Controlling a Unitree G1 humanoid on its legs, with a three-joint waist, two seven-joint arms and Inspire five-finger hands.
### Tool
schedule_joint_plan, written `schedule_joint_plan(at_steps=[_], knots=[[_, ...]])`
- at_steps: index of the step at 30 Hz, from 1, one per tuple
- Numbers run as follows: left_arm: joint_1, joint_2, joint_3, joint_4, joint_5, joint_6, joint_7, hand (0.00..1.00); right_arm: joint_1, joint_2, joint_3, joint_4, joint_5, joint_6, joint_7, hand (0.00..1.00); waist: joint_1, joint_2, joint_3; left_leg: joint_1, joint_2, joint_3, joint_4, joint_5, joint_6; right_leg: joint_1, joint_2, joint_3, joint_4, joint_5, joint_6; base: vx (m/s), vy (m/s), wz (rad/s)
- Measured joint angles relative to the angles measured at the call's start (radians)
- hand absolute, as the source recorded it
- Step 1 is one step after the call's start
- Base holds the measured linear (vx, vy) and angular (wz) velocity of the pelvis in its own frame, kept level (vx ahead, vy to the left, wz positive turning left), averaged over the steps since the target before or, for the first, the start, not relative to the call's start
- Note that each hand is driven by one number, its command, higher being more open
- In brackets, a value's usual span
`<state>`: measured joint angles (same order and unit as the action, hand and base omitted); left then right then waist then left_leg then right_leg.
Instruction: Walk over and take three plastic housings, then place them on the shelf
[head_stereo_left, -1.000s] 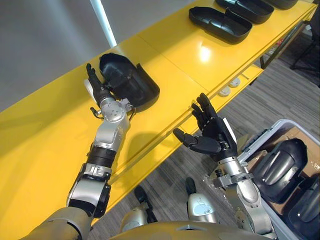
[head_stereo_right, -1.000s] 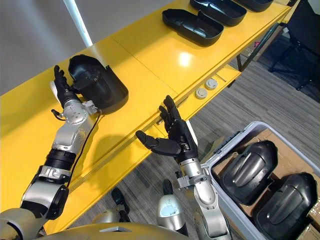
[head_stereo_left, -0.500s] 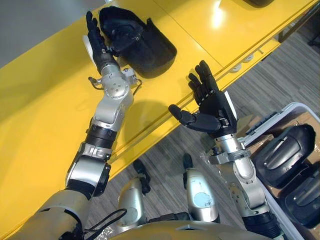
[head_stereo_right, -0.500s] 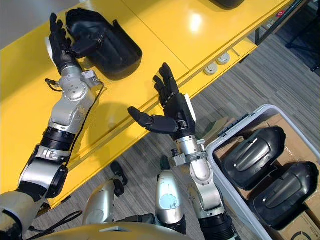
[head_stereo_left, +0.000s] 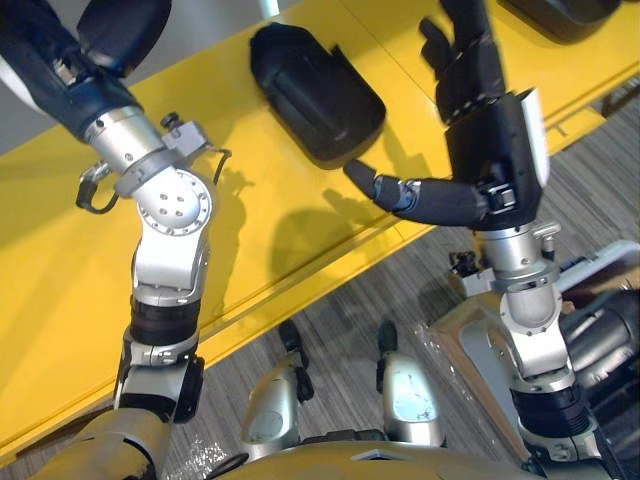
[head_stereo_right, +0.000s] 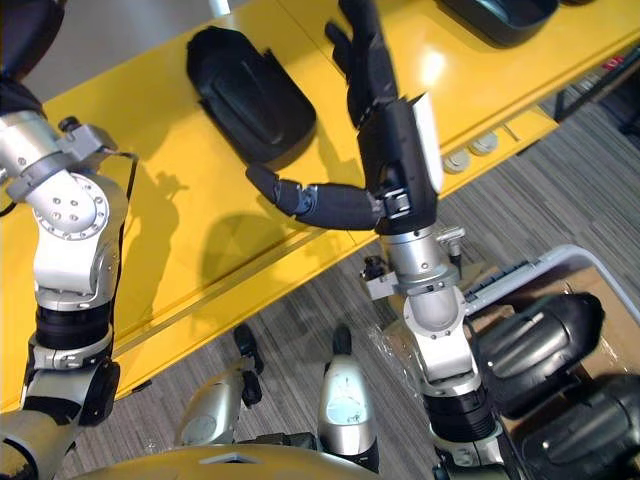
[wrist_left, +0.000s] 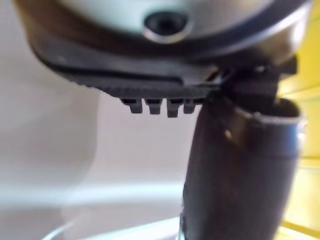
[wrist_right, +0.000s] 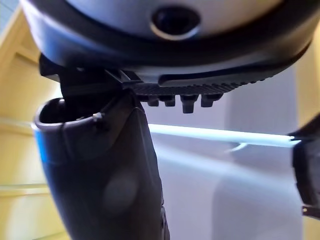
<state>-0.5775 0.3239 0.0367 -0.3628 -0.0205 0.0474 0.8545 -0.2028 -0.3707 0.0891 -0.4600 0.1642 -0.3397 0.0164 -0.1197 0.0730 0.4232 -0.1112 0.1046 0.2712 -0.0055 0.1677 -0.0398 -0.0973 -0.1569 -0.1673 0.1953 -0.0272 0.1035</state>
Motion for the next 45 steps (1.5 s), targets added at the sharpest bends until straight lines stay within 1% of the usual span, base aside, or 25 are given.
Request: schedule_joint_plan(at_steps=[1,2,4,6,7,8,9,10,11,13,14,15,18,21,22,24,26,28,31,34,36,40,42,45], knots=[[0.04,0.004,0.01,0.0,-0.011,0.0,-0.028,1.0,-0.02,-0.02,-0.003,0.0,-0.006,0.003,-0.005,1.0,0.011,0.009,-0.021,0.0,-0.004,-0.012,-0.015,0.012,0.004,0.005,-0.001,-0.014,-0.008,0.001,0.0,0.03,0.008,0.27],[0.063,0.008,0.015,-0.001,-0.013,-0.001,-0.041,1.0,-0.026,-0.027,-0.003,0.0,-0.026,0.006,-0.011,1.0,0.012,0.012,-0.029,0.003,-0.006,-0.021,-0.022,0.016,0.006,0.01,-0.002,-0.022,-0.009,0.001,0.001,0.05,0.006,0.29],[0.198,0.01,0.029,-0.03,-0.026,-0.003,-0.101,1.0,-0.033,-0.036,-0.009,0.015,-0.041,0.029,-0.028,1.0,0.028,0.011,-0.067,0.023,-0.012,-0.038,-0.041,0.025,0.005,0.04,-0.004,-0.041,-0.027,0.0,0.001,0.08,0.002,0.22],[0.306,0.008,0.032,-0.076,-0.03,-0.015,-0.147,1.0,-0.029,-0.036,-0.036,0.029,-0.047,0.05,-0.035,1.0,0.036,0.01,-0.08,0.034,-0.015,-0.052,-0.051,0.026,0.004,0.063,-0.004,-0.056,-0.042,0.0,0.001,0.07,0.002,0.23],[0.404,-0.001,0.037,-0.121,-0.056,-0.039,-0.18,1.0,-0.023,-0.037,-0.065,0.043,-0.086,0.073,-0.035,1.0,0.037,0.01,-0.091,0.037,-0.019,-0.067,-0.055,0.027,0.004,0.078,-0.006,-0.073,-0.053,0.0,0.001,0.06,0.004,0.31],[0.473,-0.013,0.04,-0.15,-0.066,-0.058,-0.205,1.0,-0.015,-0.041,-0.083,0.061,-0.109,0.086,-0.034,1.0,0.042,0.009,-0.094,0.04,-0.021,-0.078,-0.056,0.027,0.003,0.092,-0.006,-0.084,-0.061,0.0,0.001,0.05,0.009,0.38],[0.552,-0.032,0.043,-0.172,-0.069,-0.086,-0.235,1.0,0.0,-0.054,-0.1,0.083,-0.122,0.108,-0.032,1.0,0.056,0.009,-0.094,0.048,-0.023,-0.089,-0.062,0.025,0.001,0.111,-0.005,-0.098,-0.071,0.0,0.002,0.03,0.008,0.27],[0.59,-0.044,0.048,-0.183,-0.069,-0.096,-0.253,1.0,0.004,-0.061,-0.102,0.098,-0.121,0.119,-0.027,1.0,0.063,0.008,-0.095,0.052,-0.023,-0.093,-0.067,0.026,0.0,0.118,-0.004,-0.104,-0.076,0.0,0.002,0.01,0.01,0.28],[0.653,-0.066,0.058,-0.195,-0.07,-0.12,-0.287,1.0,0.008,-0.072,-0.103,0.126,-0.117,0.147,-0.017,1.0,0.074,0.007,-0.097,0.051,-0.023,-0.105,-0.072,0.028,-0.007,0.122,-0.002,-0.115,-0.077,0.0,0.002,0.0,0.004,0.27],[0.723,-0.091,0.06,-0.195,-0.069,-0.143,-0.34,1.0,0.016,-0.077,-0.101,0.185,-0.1,0.189,-0.004,1.0,0.102,0.006,-0.097,0.05,-0.023,-0.129,-0.077,0.036,-0.01,0.14,0.001,-0.145,-0.083,-0.001,0.001,-0.01,-0.005,0.37],[0.742,-0.095,0.06,-0.195,-0.069,-0.148,-0.354,1.0,0.016,-0.077,-0.1,0.203,-0.1,0.2,-0.002,1.0,0.11,0.006,-0.097,0.05,-0.024,-0.136,-0.077,0.037,-0.01,0.146,0.001,-0.152,-0.086,-0.001,0.001,-0.02,-0.009,0.37],[0.791,-0.096,0.062,-0.195,-0.07,-0.163,-0.39,1.0,0.014,-0.077,-0.099,0.251,-0.09,0.222,0.0,1.0,0.132,0.002,-0.1,0.049,-0.024,-0.147,-0.078,0.039,-0.012,0.155,0.003,-0.162,-0.094,-0.004,-0.003,-0.02,-0.007,0.23],[0.864,-0.119,0.08,-0.19,-0.096,-0.173,-0.459,1.0,-0.013,-0.076,-0.098,0.352,0.014,0.246,0.011,1.0,0.16,-0.001,-0.1,0.046,-0.025,-0.169,-0.078,0.041,-0.01,0.168,0.002,-0.188,-0.096,-0.004,-0.003,-0.02,-0.011,0.23],[0.9,-0.127,0.089,-0.176,-0.135,-0.18,-0.5,1.0,-0.083,-0.077,-0.097,0.46,0.061,0.254,0.024,1.0,0.178,-0.002,-0.101,0.042,-0.025,-0.18,-0.078,0.048,-0.008,0.171,0.002,-0.199,-0.097,-0.004,-0.003,-0.03,-0.01,0.15],[0.904,-0.128,0.089,-0.154,-0.136,-0.185,-0.519,1.0,-0.128,-0.079,-0.097,0.521,0.09,0.265,0.024,1.0,0.184,-0.002,-0.101,0.037,-0.025,-0.192,-0.078,0.051,-0.007,0.174,0.003,-0.213,-0.097,-0.004,-0.003,-0.05,-0.024,0.26],[0.904,-0.129,0.088,-0.131,-0.167,-0.196,-0.543,1.0,-0.181,-0.093,-0.093,0.583,0.094,0.273,0.024,1.0,0.203,-0.002,-0.1,0.03,-0.024,-0.198,-0.078,0.054,-0.009,0.173,0.004,-0.218,-0.097,-0.003,-0.003,-0.04,-0.025,0.17],[0.906,-0.129,0.09,-0.117,-0.186,-0.201,-0.558,1.0,-0.212,-0.102,-0.085,0.613,0.099,0.275,0.024,1.0,0.211,-0.003,-0.101,0.031,-0.025,-0.203,-0.078,0.056,-0.009,0.176,0.004,-0.224,-0.097,-0.003,-0.003,-0.01,-0.022,0.09],[0.907,-0.129,0.09,-0.111,-0.21,-0.202,-0.572,1.0,-0.258,-0.105,-0.082,0.651,0.145,0.276,0.022,1.0,0.225,-0.005,-0.1,0.03,-0.026,-0.206,-0.078,0.06,-0.012,0.178,0.004,-0.227,-0.097,-0.003,-0.003,0.0,-0.029,0.06],[0.907,-0.129,0.089,-0.106,-0.213,-0.206,-0.581,1.0,-0.315,-0.107,-0.08,0.705,0.214,0.289,0.016,1.0,0.227,-0.005,-0.1,0.031,-0.027,-0.214,-0.079,0.063,-0.013,0.186,0.003,-0.239,-0.097,0.0,0.003,0.0,-0.037,0.09],[0.907,-0.129,0.089,-0.094,-0.217,-0.214,-0.592,1.0,-0.387,-0.11,-0.08,0.767,0.276,0.333,0.021,1.0,0.228,-0.005,-0.1,0.033,-0.026,-0.215,-0.079,0.063,-0.013,0.187,0.003,-0.24,-0.095,0.0,0.002,-0.01,-0.038,0.01],[0.902,-0.129,0.086,-0.07,-0.218,-0.22,-0.605,1.0,-0.426,-0.134,-0.079,0.816,0.291,0.378,0.028,1.0,0.231,-0.005,-0.1,0.033,-0.026,-0.216,-0.079,0.064,-0.013,0.188,0.003,-0.241,-0.094,0.0,0.002,-0.01,-0.041,0.01],[0.902,-0.129,0.075,-0.051,-0.214,-0.22,-0.612,1.0,-0.453,-0.172,-0.079,0.889,0.302,0.437,0.018,1.0,0.237,-0.006,-0.099,0.033,-0.027,-0.218,-0.082,0.064,-0.013,0.189,0.003,-0.242,-0.094,0.0,0.002,-0.01,-0.038,0.01],[0.902,-0.129,0.074,-0.046,-0.214,-0.22,-0.612,1.0,-0.47,-0.184,-0.079,0.937,0.338,0.482,0.003,1.0,0.236,-0.006,-0.099,0.033,-0.026,-0.218,-0.082,0.064,-0.014,0.189,0.003,-0.242,-0.094,-0.001,0.002,-0.01,-0.041,-0.01],[0.901,-0.128,0.073,-0.037,-0.215,-0.22,-0.607,1.0,-0.504,-0.188,-0.08,0.968,0.367,0.502,-0.012,1.0,0.229,-0.006,-0.099,0.033,-0.026,-0.218,-0.082,0.064,-0.014,0.189,0.003,-0.242,-0.094,-0.001,0.002,-0.01,-0.047,-0.01]])
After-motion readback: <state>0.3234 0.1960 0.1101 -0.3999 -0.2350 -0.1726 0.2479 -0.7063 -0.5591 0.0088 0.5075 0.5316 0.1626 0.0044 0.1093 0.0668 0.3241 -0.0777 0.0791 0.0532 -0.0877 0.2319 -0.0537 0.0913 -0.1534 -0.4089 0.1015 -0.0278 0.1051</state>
